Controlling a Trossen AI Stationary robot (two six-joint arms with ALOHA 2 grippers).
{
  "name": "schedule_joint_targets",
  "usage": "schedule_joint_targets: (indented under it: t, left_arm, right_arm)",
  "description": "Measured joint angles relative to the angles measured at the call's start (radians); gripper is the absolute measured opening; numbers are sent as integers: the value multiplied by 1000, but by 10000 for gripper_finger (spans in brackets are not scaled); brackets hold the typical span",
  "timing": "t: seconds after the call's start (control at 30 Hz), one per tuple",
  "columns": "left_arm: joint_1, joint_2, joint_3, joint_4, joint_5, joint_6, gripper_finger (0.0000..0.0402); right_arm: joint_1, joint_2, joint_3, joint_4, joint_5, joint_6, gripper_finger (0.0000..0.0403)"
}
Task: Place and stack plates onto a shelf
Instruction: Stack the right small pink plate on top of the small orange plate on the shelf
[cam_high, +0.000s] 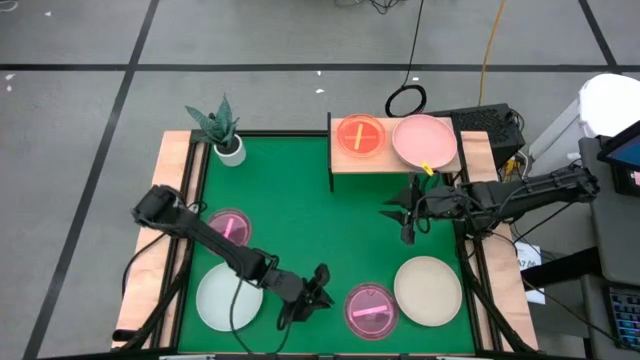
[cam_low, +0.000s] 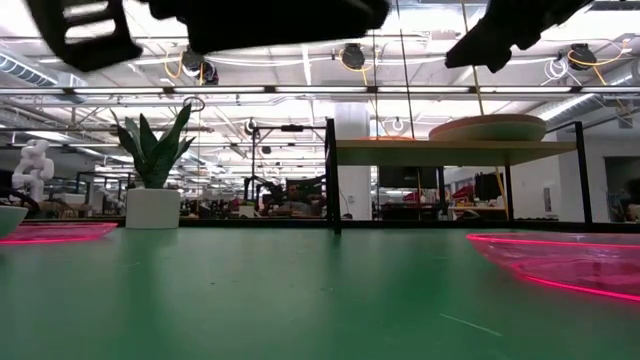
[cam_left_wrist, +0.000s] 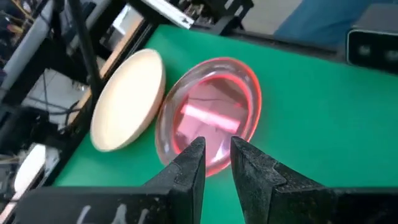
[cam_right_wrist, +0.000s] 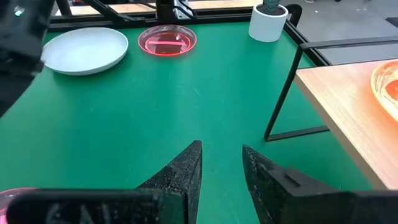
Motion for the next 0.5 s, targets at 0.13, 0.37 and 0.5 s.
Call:
schedule_joint_targets:
  t: [0.13, 0.37, 0.5]
  left_arm:
    - [1, 86, 0, 110, 3, 7, 103]
    - [8, 177, 64, 116, 10, 20, 147]
    - [-3, 227, 109, 113, 28, 22, 164]
  right_arm:
    - [0, 4, 0, 1, 0, 0, 100]
    - [0, 5, 0, -3, 0, 0, 100]
    - [3, 5, -4, 2, 0, 3, 100]
